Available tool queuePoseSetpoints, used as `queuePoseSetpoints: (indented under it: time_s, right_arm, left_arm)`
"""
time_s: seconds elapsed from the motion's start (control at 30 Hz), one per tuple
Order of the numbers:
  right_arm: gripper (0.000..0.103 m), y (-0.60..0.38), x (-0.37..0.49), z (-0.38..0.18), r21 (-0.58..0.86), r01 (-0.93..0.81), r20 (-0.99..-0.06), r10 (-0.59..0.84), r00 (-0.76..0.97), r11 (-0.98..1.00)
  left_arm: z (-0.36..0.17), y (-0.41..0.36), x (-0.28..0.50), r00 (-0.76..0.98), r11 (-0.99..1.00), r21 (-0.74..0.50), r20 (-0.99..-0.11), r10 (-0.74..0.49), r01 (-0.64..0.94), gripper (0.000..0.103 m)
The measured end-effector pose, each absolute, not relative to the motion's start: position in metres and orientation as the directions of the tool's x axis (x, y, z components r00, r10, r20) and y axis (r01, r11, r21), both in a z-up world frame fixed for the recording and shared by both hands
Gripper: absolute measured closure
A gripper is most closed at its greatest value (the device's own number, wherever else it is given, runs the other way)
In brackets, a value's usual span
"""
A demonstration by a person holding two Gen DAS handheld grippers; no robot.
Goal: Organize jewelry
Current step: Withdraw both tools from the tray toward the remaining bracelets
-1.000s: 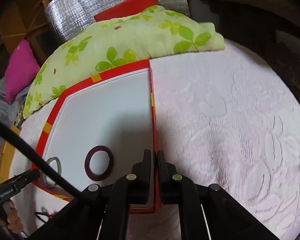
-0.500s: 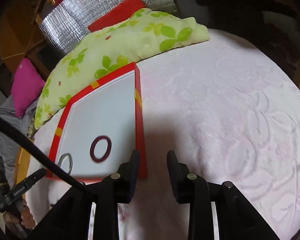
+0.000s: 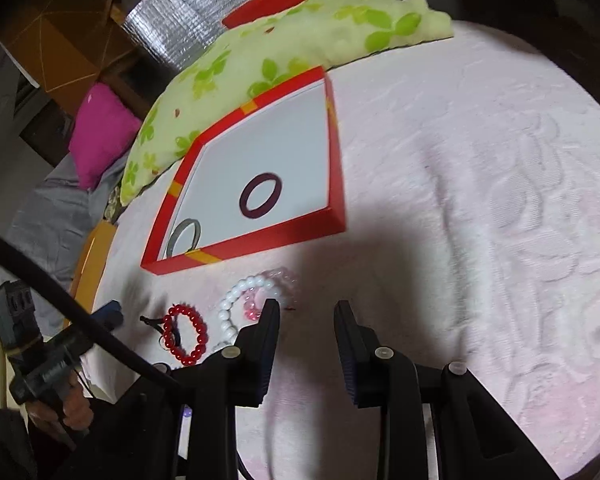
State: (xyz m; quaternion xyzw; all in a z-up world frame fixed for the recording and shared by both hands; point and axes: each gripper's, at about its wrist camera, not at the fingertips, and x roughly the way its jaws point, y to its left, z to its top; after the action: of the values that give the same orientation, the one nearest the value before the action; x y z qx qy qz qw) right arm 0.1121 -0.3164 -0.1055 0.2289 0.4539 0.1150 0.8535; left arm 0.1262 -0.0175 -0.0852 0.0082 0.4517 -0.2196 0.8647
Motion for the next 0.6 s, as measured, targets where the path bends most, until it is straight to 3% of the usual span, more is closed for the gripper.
queuePoseSetpoints:
  time_s: [0.43, 0.6]
  right_arm:
    - [0.071, -0.292, 0.129, -0.113, 0.470, -0.007, -0.749, 0.403, 0.526, 0.882]
    - [0.071, -0.280, 0.133, -0.117, 0.392, 0.006, -0.784, 0.330, 0.526, 0.920]
  left_arm:
    - [-0.110, -0.054, 0.133, 0.408, 0.873, -0.144, -0.841, -0.356, 0.466, 0.049]
    - [-0.114, -0.059, 0.135, 0.387, 0.863, -0.155, -0.845, -0.368, 0.481, 0.050]
